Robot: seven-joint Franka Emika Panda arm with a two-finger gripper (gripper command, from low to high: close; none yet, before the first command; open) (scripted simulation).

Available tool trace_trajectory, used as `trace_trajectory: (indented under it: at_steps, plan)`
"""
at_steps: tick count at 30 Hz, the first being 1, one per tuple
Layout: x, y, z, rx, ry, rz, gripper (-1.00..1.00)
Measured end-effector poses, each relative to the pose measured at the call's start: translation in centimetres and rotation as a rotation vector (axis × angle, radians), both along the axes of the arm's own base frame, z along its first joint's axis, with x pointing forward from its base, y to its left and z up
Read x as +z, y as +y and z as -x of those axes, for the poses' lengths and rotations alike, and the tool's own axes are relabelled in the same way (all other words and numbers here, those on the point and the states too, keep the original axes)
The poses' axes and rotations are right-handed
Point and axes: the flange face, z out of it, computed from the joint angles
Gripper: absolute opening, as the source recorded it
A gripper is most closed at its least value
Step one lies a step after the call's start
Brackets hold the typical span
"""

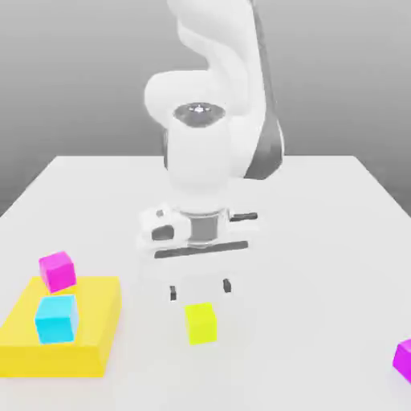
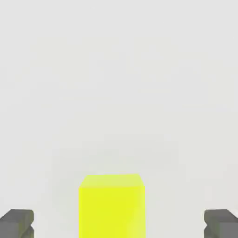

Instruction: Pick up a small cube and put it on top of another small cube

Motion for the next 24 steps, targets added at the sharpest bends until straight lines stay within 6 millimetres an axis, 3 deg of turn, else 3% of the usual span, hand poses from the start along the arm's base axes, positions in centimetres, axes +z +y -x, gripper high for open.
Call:
trace_trajectory:
  at_steps: [5, 6, 13, 21, 22, 24]
  plan:
    - [-4.3, 0.0, 0.3, 0.000, 0.005, 0.001, 0.00]
    - [-4.8, 0.0, 0.3, 0.000, 0.005, 0.001, -1.00]
    - [-4.8, 0.0, 0.3, 0.000, 0.006, 0.000, -1.00]
    - [1.2, -0.3, 0.2, 0.004, 0.005, 0.001, -1.00]
    - [2.0, -1.0, 0.0, 0.006, 0.004, 0.004, -1.00]
    - [3.4, -4.3, -0.5, -0.024, 0.001, 0.009, -1.00]
